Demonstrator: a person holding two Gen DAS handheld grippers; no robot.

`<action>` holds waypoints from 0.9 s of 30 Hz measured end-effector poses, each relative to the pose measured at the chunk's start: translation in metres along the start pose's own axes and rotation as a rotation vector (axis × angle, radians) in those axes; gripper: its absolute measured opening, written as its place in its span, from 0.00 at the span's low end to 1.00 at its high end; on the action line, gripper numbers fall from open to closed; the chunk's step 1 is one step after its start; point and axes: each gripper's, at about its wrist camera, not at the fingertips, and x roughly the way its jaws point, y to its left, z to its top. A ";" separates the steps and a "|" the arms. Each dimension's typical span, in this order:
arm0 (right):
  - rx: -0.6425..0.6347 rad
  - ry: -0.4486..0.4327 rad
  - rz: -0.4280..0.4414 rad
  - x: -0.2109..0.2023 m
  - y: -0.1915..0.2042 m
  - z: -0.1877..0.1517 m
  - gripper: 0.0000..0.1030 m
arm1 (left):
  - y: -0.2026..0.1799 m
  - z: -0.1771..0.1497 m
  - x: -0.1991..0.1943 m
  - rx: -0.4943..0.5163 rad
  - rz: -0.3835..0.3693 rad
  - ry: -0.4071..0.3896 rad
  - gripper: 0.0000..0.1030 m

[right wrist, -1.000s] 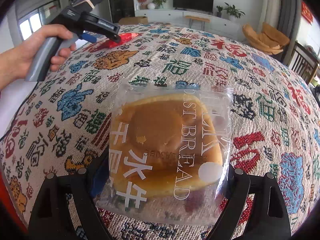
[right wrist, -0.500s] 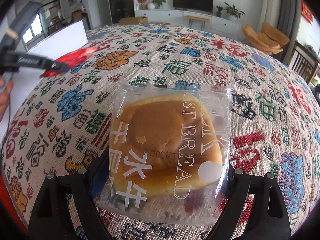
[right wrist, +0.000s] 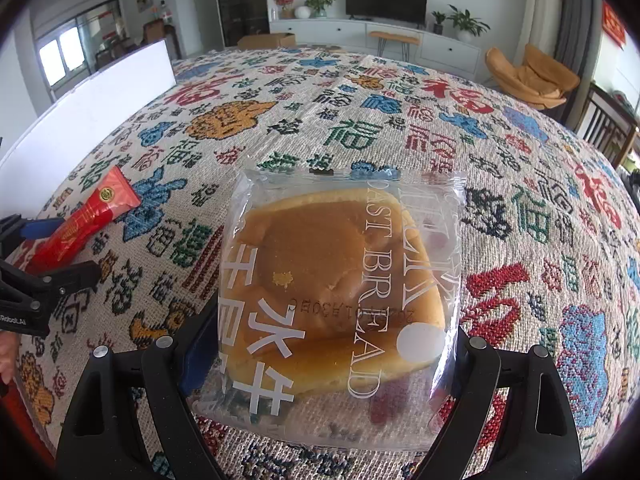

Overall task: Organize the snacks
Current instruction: 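Grasp the red wrapped snack with the left gripper while the right holds the bread bun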

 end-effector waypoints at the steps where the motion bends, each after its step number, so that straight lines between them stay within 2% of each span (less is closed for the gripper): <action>1: 0.000 0.000 0.000 0.000 0.000 -0.001 0.87 | 0.000 -0.003 -0.001 0.003 -0.001 -0.021 1.00; 27: -0.002 0.000 -0.003 0.000 0.001 0.000 0.87 | 0.001 -0.005 -0.002 0.004 -0.005 -0.031 1.00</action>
